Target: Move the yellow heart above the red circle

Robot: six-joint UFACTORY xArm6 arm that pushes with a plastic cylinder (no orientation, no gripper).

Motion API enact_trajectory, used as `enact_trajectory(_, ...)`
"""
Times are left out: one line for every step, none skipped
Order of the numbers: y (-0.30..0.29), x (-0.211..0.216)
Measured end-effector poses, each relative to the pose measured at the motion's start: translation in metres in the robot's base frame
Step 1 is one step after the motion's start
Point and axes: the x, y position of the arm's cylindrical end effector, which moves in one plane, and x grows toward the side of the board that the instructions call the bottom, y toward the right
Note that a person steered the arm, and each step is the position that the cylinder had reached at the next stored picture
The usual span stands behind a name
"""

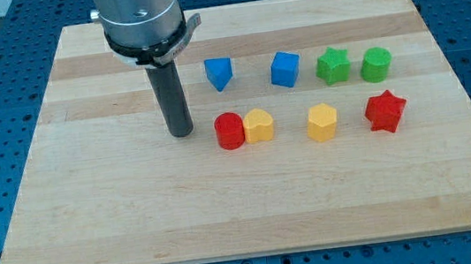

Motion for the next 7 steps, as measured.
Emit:
enact_trajectory(0.0,-0.002)
enact_trajectory(0.009,0.052)
enact_trajectory(0.023,0.11)
enact_trajectory(0.141,0.116)
enact_trajectory(0.216,0.071)
enact_trajectory(0.165,0.063)
enact_trajectory(0.139,0.039)
